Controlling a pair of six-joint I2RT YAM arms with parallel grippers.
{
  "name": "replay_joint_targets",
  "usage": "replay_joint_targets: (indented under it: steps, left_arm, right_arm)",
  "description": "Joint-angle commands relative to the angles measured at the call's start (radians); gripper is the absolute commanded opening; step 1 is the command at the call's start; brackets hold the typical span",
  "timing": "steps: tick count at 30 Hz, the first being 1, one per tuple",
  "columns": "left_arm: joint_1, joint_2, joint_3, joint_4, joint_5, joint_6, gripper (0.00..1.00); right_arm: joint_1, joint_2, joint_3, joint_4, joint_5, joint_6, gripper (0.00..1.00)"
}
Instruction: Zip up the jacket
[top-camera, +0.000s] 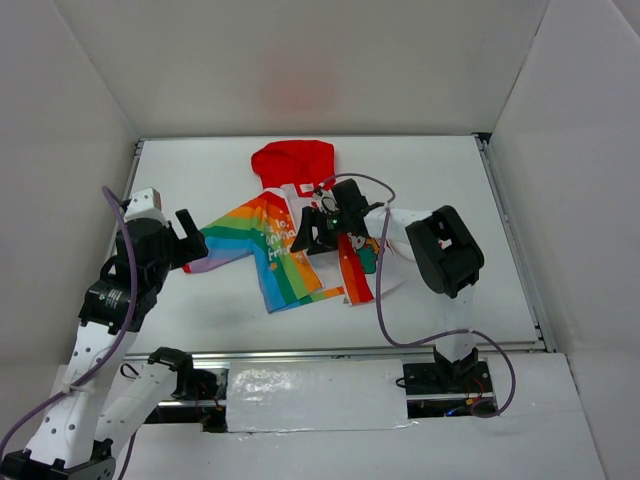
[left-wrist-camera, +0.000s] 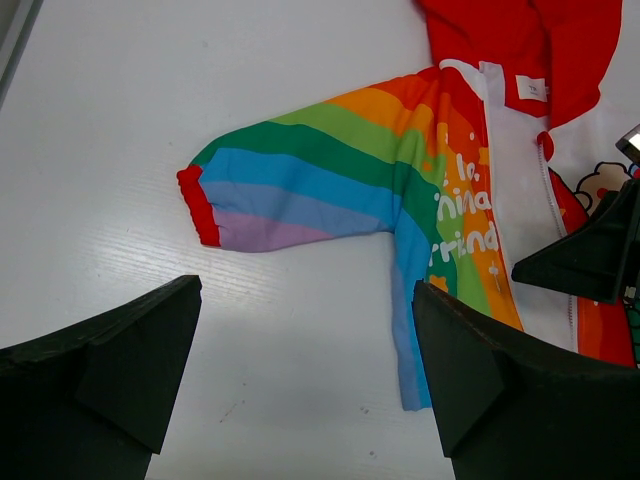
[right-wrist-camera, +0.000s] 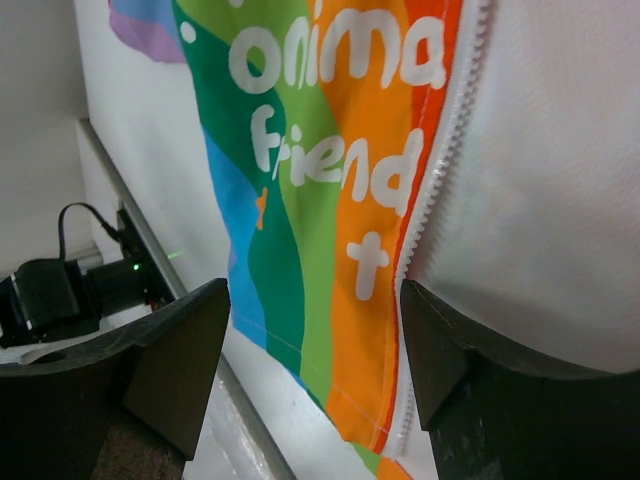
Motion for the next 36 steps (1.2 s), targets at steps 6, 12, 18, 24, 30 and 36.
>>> replay_joint_targets:
  steps: [6,12,18,24,30,36]
  left_arm:
    - [-0.005,-0.005,-0.006,0.045,0.013,0.027,0.99]
    - [-0.004,-0.001,-0.008,0.048,0.019,0.030,0.99]
    - [-0.004,-0.001,-0.008,0.048,0.023,0.031,0.99]
    - [-0.004,-0.005,-0.008,0.049,0.025,0.031,0.99]
    - [-0.004,-0.003,-0.008,0.049,0.028,0.033,0.99]
    - [-0.004,-0.008,-0.008,0.049,0.029,0.033,0.99]
  right_arm:
    - [0.001,0.022,-0.016,0.048,-0.043,0.018,0.76]
    - [0.001,0.016,-0.021,0.063,0.053,0.038,0.76]
    - [0.001,0.051,0.010,0.059,0.024,0.043,0.75]
    - [0.002,0.057,-0.016,0.083,-0.039,0.049,0.67]
    - [0.010,0.051,-0.045,0.134,-0.098,0.075,0.56]
    - [0.025,0.065,-0.044,0.151,-0.101,0.096,0.43]
